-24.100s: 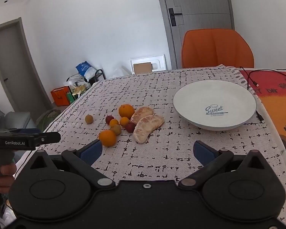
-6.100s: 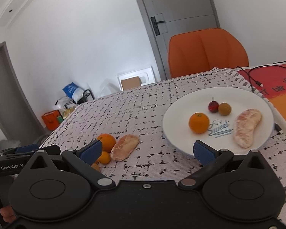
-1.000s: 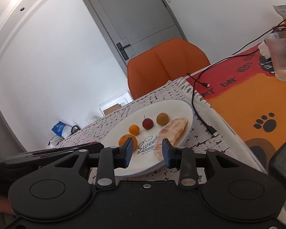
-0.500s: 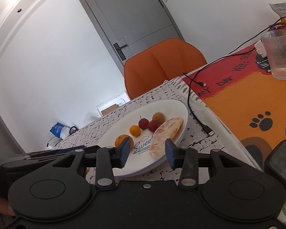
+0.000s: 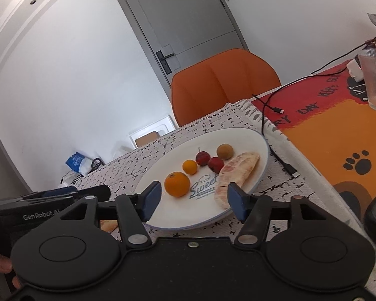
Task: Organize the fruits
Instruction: 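Open the right gripper over the bowl while the left gripper releases the plum there, then move both open grippers back to the remaining fruit on the cloth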
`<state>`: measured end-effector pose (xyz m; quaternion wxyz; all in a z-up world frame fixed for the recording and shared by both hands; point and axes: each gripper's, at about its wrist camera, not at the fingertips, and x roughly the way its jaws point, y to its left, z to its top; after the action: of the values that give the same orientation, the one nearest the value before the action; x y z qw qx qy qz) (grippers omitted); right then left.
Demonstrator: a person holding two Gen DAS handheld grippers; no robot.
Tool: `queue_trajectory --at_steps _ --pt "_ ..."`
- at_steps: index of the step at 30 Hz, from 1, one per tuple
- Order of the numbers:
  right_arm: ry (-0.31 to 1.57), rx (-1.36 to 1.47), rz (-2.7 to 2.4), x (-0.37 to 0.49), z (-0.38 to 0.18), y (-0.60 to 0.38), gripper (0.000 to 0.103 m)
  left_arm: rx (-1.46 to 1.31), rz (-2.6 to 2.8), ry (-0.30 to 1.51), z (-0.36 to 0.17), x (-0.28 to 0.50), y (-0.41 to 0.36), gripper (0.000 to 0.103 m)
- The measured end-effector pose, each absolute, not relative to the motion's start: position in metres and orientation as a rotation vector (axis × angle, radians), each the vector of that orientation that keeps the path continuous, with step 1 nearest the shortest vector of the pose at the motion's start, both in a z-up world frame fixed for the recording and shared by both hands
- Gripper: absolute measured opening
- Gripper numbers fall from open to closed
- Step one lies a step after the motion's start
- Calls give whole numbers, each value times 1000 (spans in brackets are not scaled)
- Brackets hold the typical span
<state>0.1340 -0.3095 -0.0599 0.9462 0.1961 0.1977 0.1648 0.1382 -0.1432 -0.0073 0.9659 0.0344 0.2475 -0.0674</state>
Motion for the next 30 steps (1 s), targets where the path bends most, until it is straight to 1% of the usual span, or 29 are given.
queue_trajectory --at_steps 2,10,19,24,26,30 --pt "401 393 337 134 -59 -305 68 59 -129 500 -6 137 -136 88" --pt "396 368 348 135 -53 -289 83 19 -82 494 -4 133 -107 89" --pt "406 338 371 136 -50 -267 86 -23 -41 503 -6 125 -75 89" --pt "404 319 384 135 -49 -254 92 -48 -24 510 -11 119 -59 89" --pt "404 311 392 135 -49 -248 97 -65 -16 511 -14 115 -54 89" --pt "410 276 413 133 -46 -234 101 -102 -6 519 -22 109 -43 89"
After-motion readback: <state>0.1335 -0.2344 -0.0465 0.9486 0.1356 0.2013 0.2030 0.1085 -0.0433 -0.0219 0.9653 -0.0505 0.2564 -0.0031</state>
